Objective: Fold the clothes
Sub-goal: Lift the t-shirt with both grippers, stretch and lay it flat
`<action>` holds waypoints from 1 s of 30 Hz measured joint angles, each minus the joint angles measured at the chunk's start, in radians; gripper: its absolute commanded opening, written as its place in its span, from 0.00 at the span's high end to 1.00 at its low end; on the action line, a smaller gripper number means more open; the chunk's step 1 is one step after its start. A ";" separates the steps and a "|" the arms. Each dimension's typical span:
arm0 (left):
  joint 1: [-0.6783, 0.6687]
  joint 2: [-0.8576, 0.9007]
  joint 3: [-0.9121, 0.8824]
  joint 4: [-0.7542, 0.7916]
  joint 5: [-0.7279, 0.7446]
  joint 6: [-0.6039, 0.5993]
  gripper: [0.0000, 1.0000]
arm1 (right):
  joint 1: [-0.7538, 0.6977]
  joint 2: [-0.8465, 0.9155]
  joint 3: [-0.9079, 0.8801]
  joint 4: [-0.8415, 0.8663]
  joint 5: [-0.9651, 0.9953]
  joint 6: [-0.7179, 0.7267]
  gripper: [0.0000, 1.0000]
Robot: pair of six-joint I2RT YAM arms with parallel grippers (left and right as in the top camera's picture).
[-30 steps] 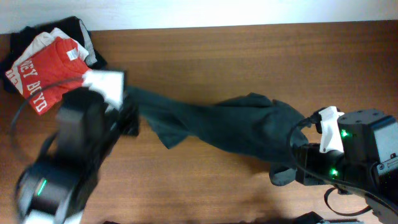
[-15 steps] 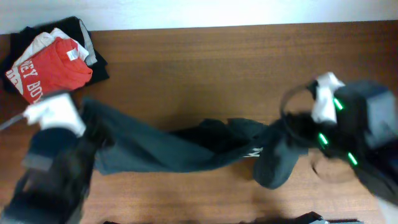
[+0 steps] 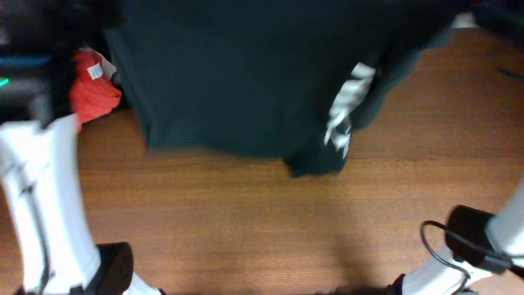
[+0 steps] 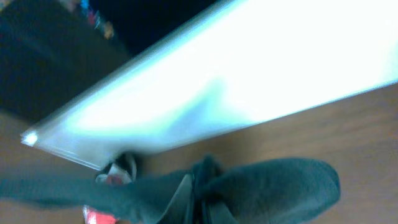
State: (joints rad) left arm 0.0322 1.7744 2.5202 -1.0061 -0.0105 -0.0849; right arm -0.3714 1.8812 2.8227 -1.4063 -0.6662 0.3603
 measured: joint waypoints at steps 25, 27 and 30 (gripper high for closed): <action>0.066 -0.005 -0.351 -0.621 0.002 0.014 1.00 | 0.119 -0.514 -0.720 -0.286 0.264 -0.274 0.92; 0.066 -0.090 -0.348 -0.657 -0.003 0.014 1.00 | 0.119 -0.626 -0.777 -0.286 0.267 -0.274 0.91; 0.066 -0.187 -0.358 -0.681 0.000 0.014 0.99 | 0.119 -0.734 -0.925 -0.286 0.272 -0.275 0.91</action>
State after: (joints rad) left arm 0.0986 1.5871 2.1624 -1.6867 -0.0109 -0.0711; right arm -0.2523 1.1469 1.8973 -1.6928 -0.3946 0.0856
